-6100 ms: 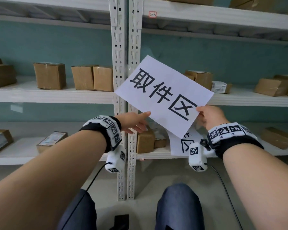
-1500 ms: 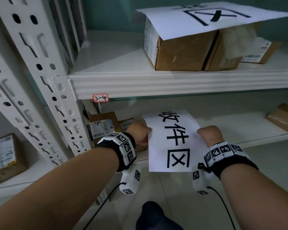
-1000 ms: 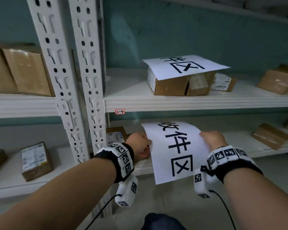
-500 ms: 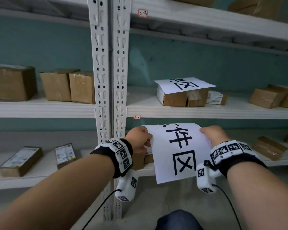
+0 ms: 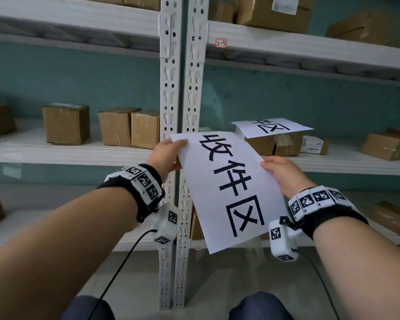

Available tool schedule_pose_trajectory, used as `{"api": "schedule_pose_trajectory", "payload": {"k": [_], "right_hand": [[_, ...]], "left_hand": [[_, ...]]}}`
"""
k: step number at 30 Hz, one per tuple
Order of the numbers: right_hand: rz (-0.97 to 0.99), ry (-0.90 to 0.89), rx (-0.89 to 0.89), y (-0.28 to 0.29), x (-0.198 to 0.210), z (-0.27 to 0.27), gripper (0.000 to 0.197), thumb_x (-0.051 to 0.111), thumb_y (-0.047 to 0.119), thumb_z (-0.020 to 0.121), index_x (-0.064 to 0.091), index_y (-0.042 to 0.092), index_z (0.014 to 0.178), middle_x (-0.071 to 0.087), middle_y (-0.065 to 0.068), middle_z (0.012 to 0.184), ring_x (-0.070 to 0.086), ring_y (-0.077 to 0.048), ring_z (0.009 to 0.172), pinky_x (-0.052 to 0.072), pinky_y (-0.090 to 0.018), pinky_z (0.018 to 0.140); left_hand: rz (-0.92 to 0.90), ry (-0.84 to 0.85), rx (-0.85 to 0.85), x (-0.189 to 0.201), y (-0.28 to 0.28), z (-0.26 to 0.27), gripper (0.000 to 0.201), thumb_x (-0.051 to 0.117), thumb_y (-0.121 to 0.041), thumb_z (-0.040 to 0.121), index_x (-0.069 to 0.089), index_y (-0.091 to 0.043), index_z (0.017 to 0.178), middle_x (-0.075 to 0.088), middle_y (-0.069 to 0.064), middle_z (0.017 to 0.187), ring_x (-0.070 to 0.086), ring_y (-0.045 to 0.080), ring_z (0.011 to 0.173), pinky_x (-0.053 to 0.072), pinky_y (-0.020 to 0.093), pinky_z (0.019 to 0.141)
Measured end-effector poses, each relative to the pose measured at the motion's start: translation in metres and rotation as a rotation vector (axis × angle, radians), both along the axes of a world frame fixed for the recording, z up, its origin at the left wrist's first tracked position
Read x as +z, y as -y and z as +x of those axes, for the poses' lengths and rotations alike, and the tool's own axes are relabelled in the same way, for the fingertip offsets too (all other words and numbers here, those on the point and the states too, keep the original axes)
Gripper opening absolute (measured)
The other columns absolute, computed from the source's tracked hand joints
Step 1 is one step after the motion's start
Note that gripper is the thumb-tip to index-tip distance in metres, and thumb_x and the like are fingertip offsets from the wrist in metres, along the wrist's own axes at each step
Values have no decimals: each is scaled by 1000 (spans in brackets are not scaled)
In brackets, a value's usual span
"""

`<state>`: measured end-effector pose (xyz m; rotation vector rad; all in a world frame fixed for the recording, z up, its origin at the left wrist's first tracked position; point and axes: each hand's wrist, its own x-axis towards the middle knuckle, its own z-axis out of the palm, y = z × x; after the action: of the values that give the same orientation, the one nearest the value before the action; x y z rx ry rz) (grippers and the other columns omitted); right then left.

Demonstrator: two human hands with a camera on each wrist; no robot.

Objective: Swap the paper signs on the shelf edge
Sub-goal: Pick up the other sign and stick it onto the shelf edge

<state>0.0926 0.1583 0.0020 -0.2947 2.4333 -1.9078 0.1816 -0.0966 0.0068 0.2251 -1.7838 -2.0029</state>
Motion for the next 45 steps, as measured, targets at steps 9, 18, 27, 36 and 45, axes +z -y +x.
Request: {"api": "schedule_pose_trajectory", "payload": {"k": [9,18,27,36,45], "right_hand": [[223,-236,98,38,7,-1,20,56,22,91,62,16,109,64,1,105,59,-16,95,45,-27,77],[280,-288,207,77,22,-14,8,60,16,90,63,14,97,60,1,88,54,-14,83,42,-23,73],[277,-319,272,107,41,-27,10,60,19,90,64,16,98,64,2,94,57,-11,84,43,-22,75],[117,10,351,95,7,-41,27,59,28,91,66,7,107,70,-6,97,65,-19,81,44,-25,60],[-177,153,241,79,-15,-59,25,59,32,91,62,12,106,67,-13,98,65,-28,83,54,-38,76]], "left_hand": [[-21,31,46,5,66,24,17,63,-24,89,69,-9,96,69,5,86,62,16,72,53,21,56],[-98,190,-41,10,97,25,28,65,-36,87,66,-12,101,69,0,77,62,17,71,49,27,67],[-201,143,4,23,121,10,30,70,-25,85,69,-4,107,71,10,100,65,22,87,52,30,77],[-78,-9,121,16,128,-6,11,69,-17,84,70,-9,91,72,10,87,66,26,77,55,33,75],[163,-215,259,22,126,-13,4,67,-11,86,71,-12,84,73,6,83,69,22,75,58,37,79]]}}
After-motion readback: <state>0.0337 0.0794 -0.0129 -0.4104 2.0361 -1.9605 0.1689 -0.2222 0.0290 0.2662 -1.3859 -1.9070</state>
